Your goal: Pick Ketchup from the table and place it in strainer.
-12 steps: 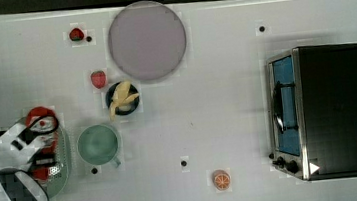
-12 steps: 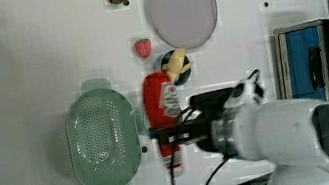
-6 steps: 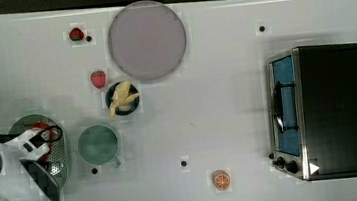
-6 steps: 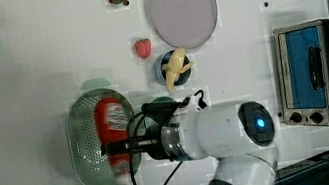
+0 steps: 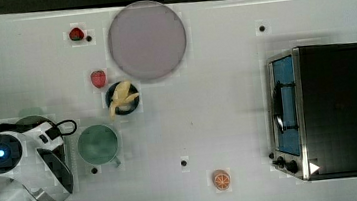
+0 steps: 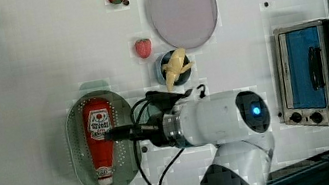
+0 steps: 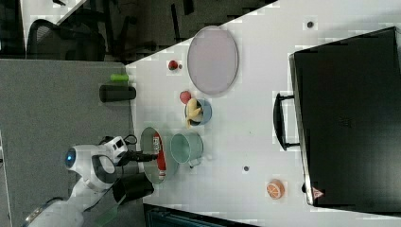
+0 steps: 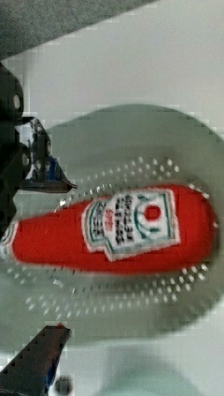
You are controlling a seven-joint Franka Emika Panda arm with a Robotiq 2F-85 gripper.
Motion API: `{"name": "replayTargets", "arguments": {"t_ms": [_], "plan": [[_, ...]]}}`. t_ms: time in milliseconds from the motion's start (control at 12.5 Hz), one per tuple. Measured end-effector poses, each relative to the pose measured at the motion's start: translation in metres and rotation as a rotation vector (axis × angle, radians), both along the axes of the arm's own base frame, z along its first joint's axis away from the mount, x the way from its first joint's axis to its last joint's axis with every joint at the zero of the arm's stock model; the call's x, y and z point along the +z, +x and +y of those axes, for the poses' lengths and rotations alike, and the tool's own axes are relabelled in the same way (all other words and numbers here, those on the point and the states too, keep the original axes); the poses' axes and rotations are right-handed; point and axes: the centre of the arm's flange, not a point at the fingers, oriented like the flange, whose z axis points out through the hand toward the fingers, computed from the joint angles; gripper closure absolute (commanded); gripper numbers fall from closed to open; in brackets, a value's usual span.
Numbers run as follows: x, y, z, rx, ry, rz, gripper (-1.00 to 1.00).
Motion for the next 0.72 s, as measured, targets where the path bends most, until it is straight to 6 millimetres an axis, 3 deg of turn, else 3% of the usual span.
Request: {"name": "replayTargets", "arguments": {"t_ms": [160, 320, 560, 720], "plan": [[0.03, 0.005, -0.015, -0.042, -0.078, 0.004, -1.0], [0.076, 0.014, -0.045, -0.084, -0.171, -0.038, -1.0], [0.156, 0.038, -0.102, -0.217, -0.263, -0.124, -1.0], [0.209, 0.051, -0.155, -0.34, -0.315, -0.17, -1.0]]}}
